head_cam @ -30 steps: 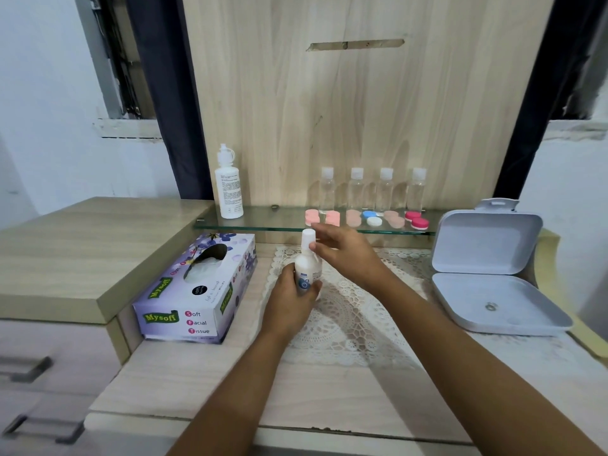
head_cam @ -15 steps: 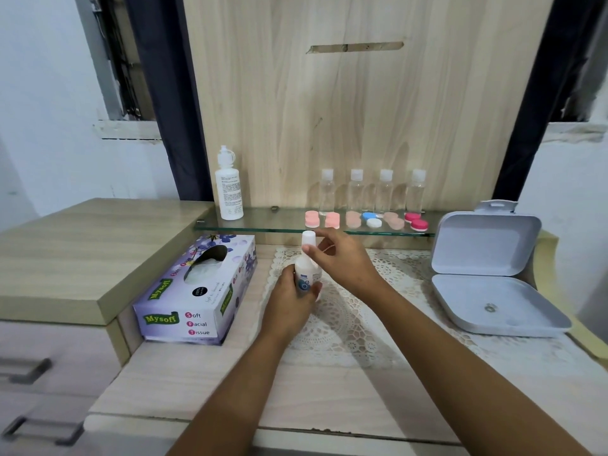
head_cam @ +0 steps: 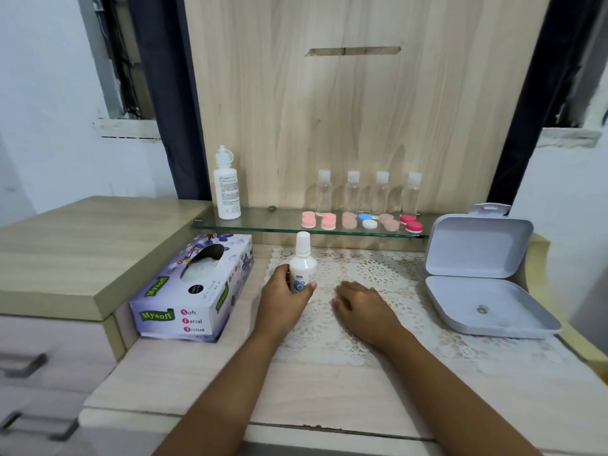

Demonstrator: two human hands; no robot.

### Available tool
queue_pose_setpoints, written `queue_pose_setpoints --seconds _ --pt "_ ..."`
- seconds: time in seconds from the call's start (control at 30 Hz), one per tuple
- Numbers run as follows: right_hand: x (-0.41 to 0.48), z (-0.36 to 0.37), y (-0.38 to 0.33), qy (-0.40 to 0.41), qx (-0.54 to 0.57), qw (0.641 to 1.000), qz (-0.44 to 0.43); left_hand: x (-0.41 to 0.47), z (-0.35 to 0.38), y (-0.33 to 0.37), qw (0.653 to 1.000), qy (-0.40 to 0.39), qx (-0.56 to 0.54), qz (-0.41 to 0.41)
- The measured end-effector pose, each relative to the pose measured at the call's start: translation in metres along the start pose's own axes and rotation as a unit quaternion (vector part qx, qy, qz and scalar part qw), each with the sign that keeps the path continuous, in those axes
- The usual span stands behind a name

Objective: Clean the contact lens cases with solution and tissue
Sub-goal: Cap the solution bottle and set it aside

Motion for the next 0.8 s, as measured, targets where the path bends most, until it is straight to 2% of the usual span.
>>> queue_pose_setpoints --seconds 0.3,0.47,0.6,0.7,0.8 --pt "-0.003 -0.001 -0.001 0.014 0.007 1.000 -0.009 0.010 -0.021 0.030 1.000 0.014 -0.004 0.014" --pt "0.000 0.000 0.001 0.013 0.001 1.000 -0.022 0.049 -0.050 0.073 0.996 0.081 0.003 0.045" --pt "-0.001 0.000 0.001 0.033 0.017 0.999 -0.025 0.095 -0.065 0.088 0.992 0.112 0.032 0.037" --pt "-0.001 0.001 0.002 0.050 0.028 0.998 -0.027 0.119 -0.064 0.078 0.993 0.110 0.048 0.013" --pt "0.001 0.001 0.004 0.062 0.031 0.997 -0.031 0.131 -0.054 0.065 0.994 0.076 0.081 0.000"
Point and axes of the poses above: each hand's wrist, its own x-axis towards the middle knuckle, its own z-axis out of the palm, y = z × x, the point moved 6 cm from there along x, towards the middle knuckle, and after that the axes turned 1 degree about y, right-handed, at the moved point
